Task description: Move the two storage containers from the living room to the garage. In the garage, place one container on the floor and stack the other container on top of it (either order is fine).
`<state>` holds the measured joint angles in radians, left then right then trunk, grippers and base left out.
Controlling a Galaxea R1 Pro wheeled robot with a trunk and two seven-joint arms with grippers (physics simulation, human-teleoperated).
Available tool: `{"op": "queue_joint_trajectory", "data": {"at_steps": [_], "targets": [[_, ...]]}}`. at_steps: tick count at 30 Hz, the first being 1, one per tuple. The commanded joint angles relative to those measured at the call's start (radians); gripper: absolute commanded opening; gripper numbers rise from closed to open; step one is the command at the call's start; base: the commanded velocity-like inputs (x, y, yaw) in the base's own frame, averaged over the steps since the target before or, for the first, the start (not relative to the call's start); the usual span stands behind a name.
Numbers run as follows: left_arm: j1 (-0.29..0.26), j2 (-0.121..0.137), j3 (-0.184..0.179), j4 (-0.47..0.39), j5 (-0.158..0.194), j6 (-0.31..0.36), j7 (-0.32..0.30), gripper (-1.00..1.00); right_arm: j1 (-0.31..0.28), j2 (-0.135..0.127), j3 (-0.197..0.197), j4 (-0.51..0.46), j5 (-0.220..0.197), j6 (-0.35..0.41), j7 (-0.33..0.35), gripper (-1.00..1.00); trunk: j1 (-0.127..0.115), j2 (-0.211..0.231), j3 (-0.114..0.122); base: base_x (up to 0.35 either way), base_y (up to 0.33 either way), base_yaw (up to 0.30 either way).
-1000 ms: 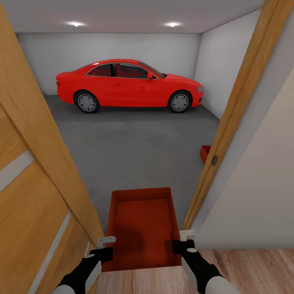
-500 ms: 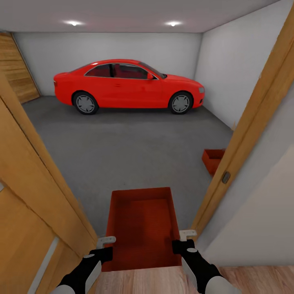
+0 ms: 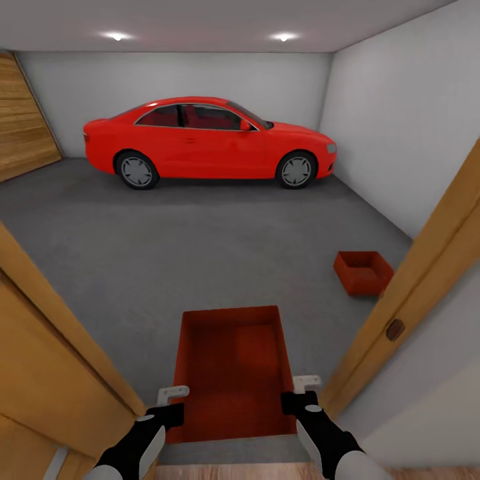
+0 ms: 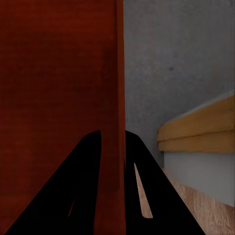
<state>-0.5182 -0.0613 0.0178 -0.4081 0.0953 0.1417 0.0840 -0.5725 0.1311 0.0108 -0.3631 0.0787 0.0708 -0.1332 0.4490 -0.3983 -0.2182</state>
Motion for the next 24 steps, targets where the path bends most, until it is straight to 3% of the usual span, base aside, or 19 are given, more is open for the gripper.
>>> {"op": "queue_joint_trajectory", "data": {"at_steps": [1,9,24], "targets": [[0.001,0.0,-0.026,-0.003,-0.016,0.006,0.007,-1.0,-0.006,0.0,-0.061,-0.002,0.016,0.007,-0.003,-1.0,0.001,-0.002,-0.002,0.337,0.0,0.0],[0.001,0.001,-0.025,-0.003,-0.016,0.006,0.007,-1.0,-0.006,0.001,-0.061,-0.002,0.016,0.007,-0.003,-1.0,0.001,-0.002,-0.002,0.316,0.0,0.0],[0.001,0.001,-0.025,-0.003,-0.016,0.006,0.007,-1.0,-0.006,0.0,-0.061,-0.002,0.016,0.009,-0.003,-1.0,0.001,-0.002,-0.003,0.017,0.0,0.016]]}}
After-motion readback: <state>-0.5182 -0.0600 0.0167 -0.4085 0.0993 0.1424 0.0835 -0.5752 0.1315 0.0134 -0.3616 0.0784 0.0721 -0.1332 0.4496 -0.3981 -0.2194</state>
